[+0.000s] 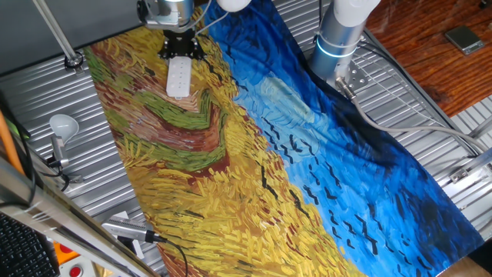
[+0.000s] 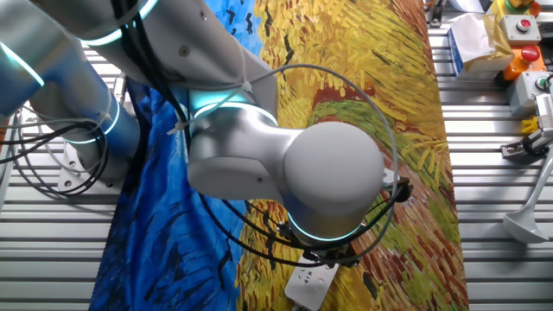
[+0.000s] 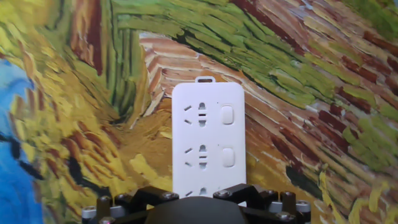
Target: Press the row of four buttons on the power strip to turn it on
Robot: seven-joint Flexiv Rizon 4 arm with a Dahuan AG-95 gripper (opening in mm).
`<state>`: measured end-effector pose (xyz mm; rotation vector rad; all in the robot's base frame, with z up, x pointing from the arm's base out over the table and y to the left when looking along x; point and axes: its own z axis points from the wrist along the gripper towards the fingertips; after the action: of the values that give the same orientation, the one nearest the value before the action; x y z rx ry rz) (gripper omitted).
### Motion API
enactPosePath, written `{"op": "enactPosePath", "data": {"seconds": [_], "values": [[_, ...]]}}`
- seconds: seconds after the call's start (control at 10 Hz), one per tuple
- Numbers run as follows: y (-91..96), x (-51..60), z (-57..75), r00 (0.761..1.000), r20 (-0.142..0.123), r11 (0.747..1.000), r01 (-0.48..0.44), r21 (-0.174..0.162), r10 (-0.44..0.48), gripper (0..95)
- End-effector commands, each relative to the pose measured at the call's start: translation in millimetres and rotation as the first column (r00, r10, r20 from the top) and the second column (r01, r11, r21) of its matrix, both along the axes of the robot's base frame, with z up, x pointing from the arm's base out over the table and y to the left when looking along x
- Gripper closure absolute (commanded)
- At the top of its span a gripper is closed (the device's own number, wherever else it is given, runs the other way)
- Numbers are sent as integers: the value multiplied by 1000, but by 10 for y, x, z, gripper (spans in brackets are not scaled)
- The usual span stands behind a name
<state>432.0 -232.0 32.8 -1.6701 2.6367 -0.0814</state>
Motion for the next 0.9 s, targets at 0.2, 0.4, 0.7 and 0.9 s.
{"op": "enactPosePath", "data": {"seconds": [0.2, 0.4, 0.7, 0.9], "values": [[2, -38, -33, 1000, 9, 1000, 4, 0, -4, 0], [5, -85, -58, 1000, 12, 1000, 8, 1, -8, 0], [3, -109, -107, 1000, 21, 1000, 10, 4, -10, 0], [-1, -111, -113, 1000, 23, 1000, 12, 6, -12, 0]]}}
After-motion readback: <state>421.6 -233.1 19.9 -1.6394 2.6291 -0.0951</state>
